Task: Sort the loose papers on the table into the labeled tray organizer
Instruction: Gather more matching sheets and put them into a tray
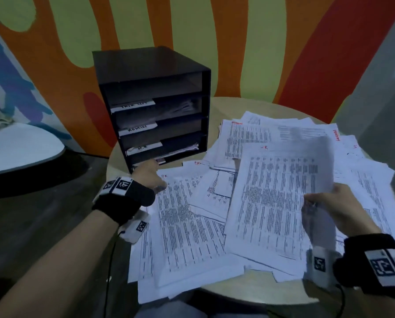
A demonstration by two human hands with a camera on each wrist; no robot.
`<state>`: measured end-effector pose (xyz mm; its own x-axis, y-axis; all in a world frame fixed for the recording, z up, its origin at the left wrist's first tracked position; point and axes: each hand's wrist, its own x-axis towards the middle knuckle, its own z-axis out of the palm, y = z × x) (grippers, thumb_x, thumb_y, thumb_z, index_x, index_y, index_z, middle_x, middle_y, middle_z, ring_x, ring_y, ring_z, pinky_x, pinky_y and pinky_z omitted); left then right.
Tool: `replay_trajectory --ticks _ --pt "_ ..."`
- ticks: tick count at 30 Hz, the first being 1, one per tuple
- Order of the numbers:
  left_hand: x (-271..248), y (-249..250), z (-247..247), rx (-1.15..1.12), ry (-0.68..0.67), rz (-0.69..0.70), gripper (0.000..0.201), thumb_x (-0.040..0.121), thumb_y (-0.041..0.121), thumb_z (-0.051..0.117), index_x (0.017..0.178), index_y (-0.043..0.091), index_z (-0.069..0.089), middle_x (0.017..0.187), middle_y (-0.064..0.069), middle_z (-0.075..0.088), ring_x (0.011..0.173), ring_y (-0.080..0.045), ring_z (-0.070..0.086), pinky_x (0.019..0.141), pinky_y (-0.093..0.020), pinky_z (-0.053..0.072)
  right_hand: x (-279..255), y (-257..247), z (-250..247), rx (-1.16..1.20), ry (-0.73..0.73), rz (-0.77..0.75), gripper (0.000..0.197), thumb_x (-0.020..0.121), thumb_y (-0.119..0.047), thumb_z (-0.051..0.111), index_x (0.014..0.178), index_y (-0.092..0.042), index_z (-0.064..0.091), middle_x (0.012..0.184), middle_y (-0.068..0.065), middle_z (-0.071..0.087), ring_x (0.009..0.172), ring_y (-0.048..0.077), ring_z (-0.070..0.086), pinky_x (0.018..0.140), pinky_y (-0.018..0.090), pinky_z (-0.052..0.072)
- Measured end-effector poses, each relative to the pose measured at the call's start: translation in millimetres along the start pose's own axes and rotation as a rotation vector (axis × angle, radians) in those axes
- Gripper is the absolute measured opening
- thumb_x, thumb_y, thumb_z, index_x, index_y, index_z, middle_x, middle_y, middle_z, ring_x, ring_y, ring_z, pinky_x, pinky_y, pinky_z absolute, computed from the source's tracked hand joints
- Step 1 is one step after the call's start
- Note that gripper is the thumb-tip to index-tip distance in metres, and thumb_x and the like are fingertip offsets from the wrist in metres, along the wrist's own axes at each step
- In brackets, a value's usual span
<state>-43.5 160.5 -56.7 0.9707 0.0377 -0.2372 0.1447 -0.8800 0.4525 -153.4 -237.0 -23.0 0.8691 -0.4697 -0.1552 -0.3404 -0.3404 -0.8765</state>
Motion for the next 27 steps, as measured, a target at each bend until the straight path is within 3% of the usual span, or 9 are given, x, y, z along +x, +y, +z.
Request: replay_trajectory --ticks 2,6,8,11,15,17,20,23,27 --pt "-1.0 0.5 1.3 0.071 -0.007 -0.004 0.058 0.072 0.011 0.081 0.12 0.001 0.049 0.119 -0.017 0.055 0.104 -0.031 0.057 0.076 -0.036 0.048 0.9 4.4 -3.0 0.022 -0.005 0.028 0.015 0.081 0.015 0.062 0.095 0.01 0.06 0.074 0.017 0.059 0.057 0.024 0.051 0.044 0.025 0.046" --pt "-5.8 7.5 -2.3 0.246 0.035 -0.071 0.079 0.068 0.017 0.086 0.132 0.003 0.043 0.129 -0.019 0.048 0.114 -0.034 0.053 0.086 -0.04 0.052 8.5 11.1 -2.4 0.021 -0.011 0.043 0.024 0.08 0.011 0.066 0.104 0.014 0.06 0.088 0.023 0.061 0.075 0.031 0.056 0.075 0.039 0.046" --pt "-7.1 7.9 -1.8 0.234 0.046 -0.091 0.083 0.069 0.017 0.087 0.136 0.003 0.04 0.13 -0.02 0.049 0.116 -0.036 0.053 0.087 -0.04 0.052 9.7 11.7 -1.5 0.029 -0.015 0.047 0.028 0.08 0.008 0.068 0.107 0.013 0.06 0.095 0.025 0.062 0.082 0.032 0.057 0.08 0.043 0.045" --pt "-9.4 6.2 -1.4 0.172 0.057 -0.09 0.076 0.07 0.01 0.085 0.132 0.001 0.042 0.122 -0.02 0.057 0.107 -0.035 0.06 0.082 -0.039 0.054 12.8 13.5 1.4 0.027 -0.009 0.029 0.031 0.08 0.006 0.069 0.109 0.014 0.06 0.097 0.026 0.063 0.084 0.031 0.056 0.08 0.043 0.045" --pt "-10.2 5.0 -3.1 0.179 0.018 -0.086 0.051 0.071 0.009 0.084 0.111 0.001 0.055 0.112 -0.016 0.056 0.102 -0.029 0.058 0.082 -0.035 0.051 16.2 15.3 6.1 0.053 0.0 0.048 0.03 0.078 0.006 0.071 0.106 0.009 0.06 0.111 0.032 0.062 0.09 0.034 0.058 0.094 0.055 0.046" --pt "-8.9 2.8 -3.1 0.214 0.028 -0.099 0.067 0.068 0.017 0.087 0.122 0.001 0.052 0.124 -0.015 0.053 0.112 -0.031 0.056 0.088 -0.035 0.051 17.5 15.5 7.4 0.057 -0.008 0.055 0.029 0.078 0.007 0.071 0.105 0.006 0.06 0.111 0.031 0.063 0.095 0.037 0.06 0.095 0.056 0.045" --pt "-9.9 0.6 -1.2 0.189 0.073 -0.108 0.087 0.066 0.017 0.088 0.136 0.0 0.038 0.125 -0.019 0.056 0.11 -0.034 0.059 0.079 -0.034 0.053 17.8 15.7 8.4 0.061 -0.007 0.053 0.029 0.078 0.008 0.07 0.106 0.004 0.061 0.111 0.029 0.064 0.096 0.036 0.06 0.097 0.053 0.046" --pt "-9.6 0.3 -0.9 0.177 0.072 -0.071 0.061 0.07 0.009 0.084 0.121 0.001 0.051 0.112 -0.018 0.062 0.099 -0.033 0.063 0.076 -0.038 0.056 16.8 15.1 9.1 0.067 -0.015 0.047 0.03 0.078 0.009 0.069 0.107 0.007 0.061 0.109 0.028 0.064 0.092 0.033 0.059 0.096 0.052 0.046" --pt "-7.1 -0.7 -4.6 0.076 0.164 0.022 0.018 0.077 -0.004 0.063 0.095 -0.003 0.064 0.09 -0.022 0.068 0.081 -0.034 0.066 0.061 -0.033 0.05 15.9 15.4 9.8 0.058 -0.025 0.046 0.032 0.079 0.008 0.069 0.11 0.01 0.06 0.106 0.027 0.064 0.093 0.037 0.061 0.095 0.051 0.048"
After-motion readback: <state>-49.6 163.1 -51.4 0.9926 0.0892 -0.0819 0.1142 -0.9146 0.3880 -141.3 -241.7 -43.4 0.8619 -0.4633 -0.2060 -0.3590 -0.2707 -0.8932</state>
